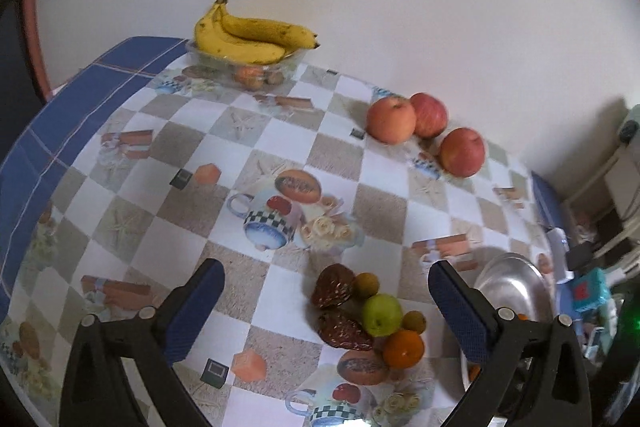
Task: Organize fruits
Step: 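Reach the left tool to a dark date while the right tool grasps another large orange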
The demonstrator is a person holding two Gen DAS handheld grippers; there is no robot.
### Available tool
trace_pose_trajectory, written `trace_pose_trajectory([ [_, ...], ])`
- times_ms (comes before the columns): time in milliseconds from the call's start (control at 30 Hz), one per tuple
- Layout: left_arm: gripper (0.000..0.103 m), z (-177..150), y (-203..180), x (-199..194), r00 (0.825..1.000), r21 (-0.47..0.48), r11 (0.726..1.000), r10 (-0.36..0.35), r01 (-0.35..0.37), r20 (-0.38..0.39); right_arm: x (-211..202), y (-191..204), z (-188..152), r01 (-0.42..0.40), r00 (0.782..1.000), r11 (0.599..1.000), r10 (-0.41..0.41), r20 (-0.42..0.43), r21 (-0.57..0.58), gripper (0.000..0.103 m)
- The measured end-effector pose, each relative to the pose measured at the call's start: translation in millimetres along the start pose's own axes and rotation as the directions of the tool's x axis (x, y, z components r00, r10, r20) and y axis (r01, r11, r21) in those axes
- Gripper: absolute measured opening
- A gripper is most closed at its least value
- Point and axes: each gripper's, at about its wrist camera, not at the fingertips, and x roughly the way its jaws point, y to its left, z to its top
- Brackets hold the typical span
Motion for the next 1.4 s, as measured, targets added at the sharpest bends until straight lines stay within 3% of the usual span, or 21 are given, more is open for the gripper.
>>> trace_pose_trajectory([
  [67,0.103,1.3,0.3,-1.3,1.0,0.016,1.0,-0.021,0.021,0.004,3.7,9.5,-1.3,-0.024,1.0,1.0,0.024,-0.005,-0.015,0.094],
  [200,0.102,-1.8,0.2,4.5,1.0,0.031,0.999,0.004,-0.004,-0.015,11.1,26.1,-2.4,-0.027,0.999,0.999,0.026,-0.019,-0.04,0.094],
  [367,0.102,-8.0,5.7,15.5,0.996,-0.028,0.999,-0.045,0.043,-0.08,16.7,36.8,-2.2,-0.05,0.998,0.998,0.048,-0.027,-0.05,0.094],
  [467,0.092,-12.4,9.5,24.0,0.992,-0.058,0.998,-0.035,0.028,-0.125,19.5,42.3,-2.2,-0.05,0.998,0.996,0.048,-0.036,-0.067,0.093],
  [533,0.088,-17.1,14.7,33.6,0.984,-0.096,0.994,-0.057,0.042,-0.169,22.2,45.3,-2.9,-0.053,0.998,0.996,0.05,-0.045,-0.075,0.087],
  [600,0.082,-21.6,18.7,41.6,0.977,-0.122,0.991,-0.072,0.049,-0.199,28.1,47.4,-5.0,-0.058,0.996,0.995,0.053,-0.068,-0.081,0.073],
  [667,0.073,-27.5,19.9,50.3,0.97,-0.13,0.991,-0.068,0.039,-0.233,36.2,48.8,-8.2,-0.055,0.994,0.995,0.047,-0.099,-0.085,0.072],
  [800,0.068,-37.2,23.9,65.1,0.952,-0.184,0.982,-0.105,0.052,-0.288,54.1,50.9,-16.1,-0.061,0.985,0.994,0.046,-0.166,-0.085,0.06],
  [900,0.061,-42.9,27.1,75.1,0.936,-0.224,0.973,-0.133,0.06,-0.325,62.3,50.6,-19.5,-0.052,0.981,0.995,0.035,-0.191,-0.086,0.059],
  [1000,0.06,-47.4,31.6,82.3,0.927,-0.265,0.963,-0.151,0.059,-0.344,66.2,50.0,-21.2,-0.046,0.979,0.995,0.027,-0.2,-0.089,0.057],
  [1067,0.056,-46.8,33.4,81.3,0.931,-0.28,0.958,-0.16,0.066,-0.328,68.6,48.7,-21.3,-0.045,0.979,0.995,0.027,-0.203,-0.087,0.055],
  [1267,0.039,-47.7,37.4,82.9,0.918,-0.355,0.928,-0.234,0.113,-0.319,73.0,49.0,-20.9,-0.045,0.979,0.995,0.026,-0.204,-0.09,0.051],
  [1400,0.034,-46.2,36.4,81.5,0.919,-0.363,0.924,-0.242,0.12,-0.312,72.8,50.4,-20.9,-0.051,0.979,0.994,0.031,-0.203,-0.093,0.041],
])
